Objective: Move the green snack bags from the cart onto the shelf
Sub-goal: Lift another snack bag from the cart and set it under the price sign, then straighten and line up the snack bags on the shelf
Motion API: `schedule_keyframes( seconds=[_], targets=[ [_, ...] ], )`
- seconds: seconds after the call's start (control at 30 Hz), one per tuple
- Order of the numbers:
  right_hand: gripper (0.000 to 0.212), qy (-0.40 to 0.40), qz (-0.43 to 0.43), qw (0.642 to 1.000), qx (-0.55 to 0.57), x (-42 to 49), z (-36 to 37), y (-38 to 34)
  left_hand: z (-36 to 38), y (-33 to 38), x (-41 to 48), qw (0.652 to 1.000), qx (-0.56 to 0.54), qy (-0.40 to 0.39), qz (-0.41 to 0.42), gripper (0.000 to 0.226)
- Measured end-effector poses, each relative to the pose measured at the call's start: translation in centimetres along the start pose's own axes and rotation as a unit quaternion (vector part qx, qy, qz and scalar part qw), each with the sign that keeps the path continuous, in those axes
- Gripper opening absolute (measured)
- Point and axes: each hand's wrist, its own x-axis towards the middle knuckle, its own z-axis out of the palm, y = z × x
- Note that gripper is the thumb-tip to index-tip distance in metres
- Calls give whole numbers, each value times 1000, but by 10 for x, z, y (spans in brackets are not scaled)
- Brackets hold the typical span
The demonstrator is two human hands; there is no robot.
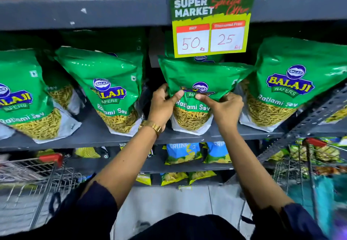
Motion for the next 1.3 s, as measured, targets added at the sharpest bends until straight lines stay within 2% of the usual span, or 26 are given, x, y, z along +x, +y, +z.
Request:
schedule_keyframes(
  seconds=[0.1, 0.17, 0.2, 0.3, 0.4, 0.47, 0.57, 0.63, 0.67, 0.73, 0.83, 0.93, 1.0, 1.1, 1.17, 1.23, 1.3],
  targets=[
    [73, -5, 20, 1000, 4, 1, 0, 4, 0, -3, -1, 1000, -5, 5, -2, 23],
    [82, -13, 36, 999, 6, -3, 0, 3, 0, -3, -4, 1000, 1, 12, -4, 25],
    [83, -17, 36, 999, 7, -6, 0, 3, 1, -3, -6, 1000, 1, 21, -6, 32],
    [71, -32, 31, 999, 11, -16, -3, 0, 5, -4, -21, 998, -1, 61, -7, 57],
    [66, -23, 55, 998, 26, -32, -14, 3, 14, -15, -51, 991, 53, 109, 55, 67],
    [52, 33, 68, 996, 49, -43, -27, 8, 21, -23, -74, 981, 79, 112, 138, 66],
    [28, 177, 51, 982, 43, -54, -52, 23, 38, -35, -103, 965, 73, 26, 251, 58],
    [26, 243, 44, 968, 34, -51, -72, 36, 55, -38, -115, 953, 60, -56, 291, 55],
    [32, 252, 55, 966, 32, -46, -83, 42, 65, -40, -118, 949, 57, -89, 297, 54],
    [51, 216, 102, 971, 23, -32, -104, 57, 88, -41, -118, 953, 53, -132, 269, 58],
    [71, 113, 166, 980, 6, -7, -125, 75, 122, -36, -99, 976, 32, -153, 151, 67],
    [61, 49, 171, 984, 20, 14, -138, 86, 156, -27, -73, 990, -3, -137, 45, 74],
    [55, 30, 161, 985, 54, 25, -143, 92, 177, -26, -53, 992, 6, -129, 3, 88],
    [60, 2, 141, 984, 113, 36, -148, 99, 206, -31, -29, 991, 23, -127, -35, 111],
    [61, 3, 127, 984, 128, 41, -149, 104, 220, -39, -20, 990, 15, -137, -25, 105],
    [56, -2, 117, 983, 140, 45, -150, 109, 233, -46, -22, 991, -16, -132, 4, 84],
    [54, -9, 111, 984, 137, 48, -152, 113, 242, -52, -27, 994, -31, -105, 16, 73]
  ],
)
